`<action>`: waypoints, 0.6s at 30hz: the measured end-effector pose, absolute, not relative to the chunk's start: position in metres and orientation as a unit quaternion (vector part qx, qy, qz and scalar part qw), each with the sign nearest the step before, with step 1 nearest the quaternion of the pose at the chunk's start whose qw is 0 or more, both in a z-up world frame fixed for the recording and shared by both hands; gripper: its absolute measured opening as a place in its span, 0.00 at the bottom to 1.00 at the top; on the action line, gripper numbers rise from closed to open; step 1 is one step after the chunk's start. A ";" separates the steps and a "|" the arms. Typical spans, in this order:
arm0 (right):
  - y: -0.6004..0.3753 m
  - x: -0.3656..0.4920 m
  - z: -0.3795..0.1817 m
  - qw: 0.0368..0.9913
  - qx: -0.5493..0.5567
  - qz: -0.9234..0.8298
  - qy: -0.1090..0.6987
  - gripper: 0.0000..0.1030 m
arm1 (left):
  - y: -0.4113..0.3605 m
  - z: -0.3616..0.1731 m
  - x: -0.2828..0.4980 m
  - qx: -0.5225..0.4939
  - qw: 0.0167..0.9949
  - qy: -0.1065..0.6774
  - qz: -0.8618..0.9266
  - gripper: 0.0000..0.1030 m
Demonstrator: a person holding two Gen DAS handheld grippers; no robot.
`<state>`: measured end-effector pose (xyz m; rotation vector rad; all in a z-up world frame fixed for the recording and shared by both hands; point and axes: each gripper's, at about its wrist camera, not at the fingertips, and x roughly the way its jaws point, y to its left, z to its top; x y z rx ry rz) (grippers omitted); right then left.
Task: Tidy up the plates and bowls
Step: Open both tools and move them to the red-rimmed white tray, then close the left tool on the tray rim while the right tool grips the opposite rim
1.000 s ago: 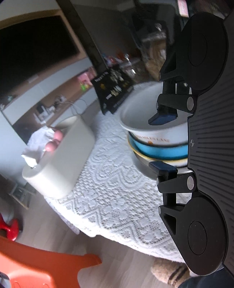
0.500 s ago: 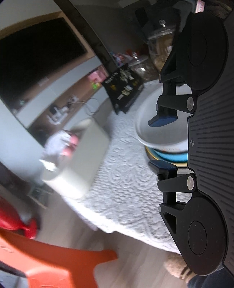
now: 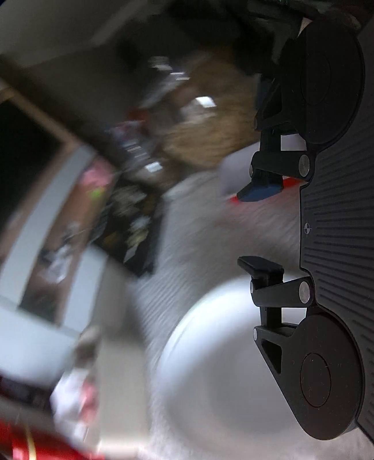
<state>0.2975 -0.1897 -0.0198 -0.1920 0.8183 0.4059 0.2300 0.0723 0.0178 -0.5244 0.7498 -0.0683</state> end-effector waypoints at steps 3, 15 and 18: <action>-0.220 0.305 -0.037 0.891 -0.061 0.193 0.407 0.79 | 0.029 -0.002 0.264 -0.218 0.886 0.405 -0.052 0.44; -0.257 0.372 -0.100 0.848 0.035 0.200 0.489 0.46 | -0.042 -0.052 0.339 -0.138 0.869 0.474 -0.034 0.36; -0.259 0.375 -0.112 0.822 0.080 0.225 0.516 0.42 | -0.047 -0.061 0.345 -0.124 0.863 0.489 -0.034 0.28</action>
